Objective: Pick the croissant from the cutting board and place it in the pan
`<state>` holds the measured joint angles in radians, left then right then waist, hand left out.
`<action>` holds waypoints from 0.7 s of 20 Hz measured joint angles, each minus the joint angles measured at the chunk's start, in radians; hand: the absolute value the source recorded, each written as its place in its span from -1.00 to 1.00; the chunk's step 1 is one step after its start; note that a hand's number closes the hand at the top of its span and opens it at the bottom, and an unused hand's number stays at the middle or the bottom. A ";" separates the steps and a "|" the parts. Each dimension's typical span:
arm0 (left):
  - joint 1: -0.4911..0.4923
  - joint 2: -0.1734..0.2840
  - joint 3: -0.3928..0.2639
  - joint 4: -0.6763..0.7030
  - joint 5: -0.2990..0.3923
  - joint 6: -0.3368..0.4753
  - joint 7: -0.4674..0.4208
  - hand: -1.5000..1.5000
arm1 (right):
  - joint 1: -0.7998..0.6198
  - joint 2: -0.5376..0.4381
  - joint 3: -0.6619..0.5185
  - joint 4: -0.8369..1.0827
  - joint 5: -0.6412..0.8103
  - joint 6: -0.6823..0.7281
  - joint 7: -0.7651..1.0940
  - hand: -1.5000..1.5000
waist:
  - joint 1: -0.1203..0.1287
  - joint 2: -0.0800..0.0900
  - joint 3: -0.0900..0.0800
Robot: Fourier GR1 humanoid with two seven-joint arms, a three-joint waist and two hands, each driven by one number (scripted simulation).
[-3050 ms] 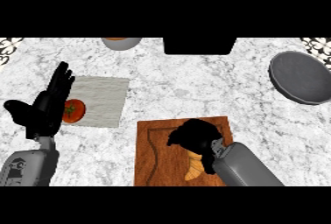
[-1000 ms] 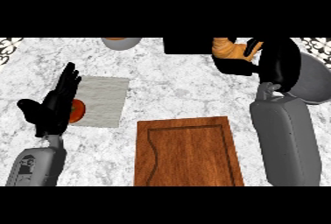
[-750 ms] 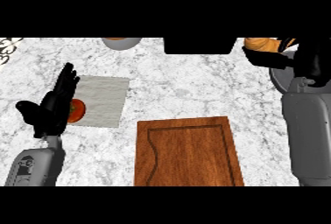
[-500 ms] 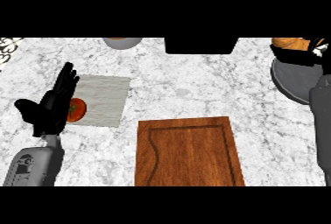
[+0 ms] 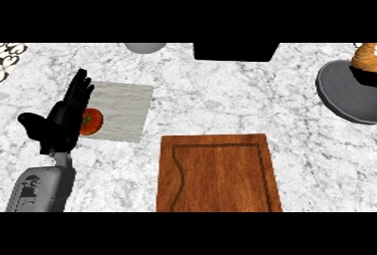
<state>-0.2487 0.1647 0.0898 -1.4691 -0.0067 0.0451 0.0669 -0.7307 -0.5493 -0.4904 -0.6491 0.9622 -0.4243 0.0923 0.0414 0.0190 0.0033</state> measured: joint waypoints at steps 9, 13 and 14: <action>-0.047 -0.004 -0.012 0.005 -0.007 0.001 0.022 0.00 | -0.063 -0.074 -0.114 0.277 -0.093 -0.021 -0.147 -1.00 | 0.026 0.014 0.004; -0.041 -0.006 -0.014 0.000 -0.004 -0.002 0.021 0.00 | -0.070 -0.077 -0.173 0.359 -0.170 0.103 -0.196 -1.00 | 0.030 0.015 0.006; -0.042 -0.006 -0.013 0.001 -0.005 -0.001 0.022 0.00 | -0.072 -0.083 -0.184 0.374 -0.184 0.130 -0.213 -1.00 | 0.029 0.015 0.006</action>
<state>-0.2902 0.1587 0.0763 -1.4682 -0.0119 0.0438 0.0890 -0.8022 -0.6321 -0.6743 -0.2751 0.7785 -0.2941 -0.1202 0.0709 0.0340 0.0091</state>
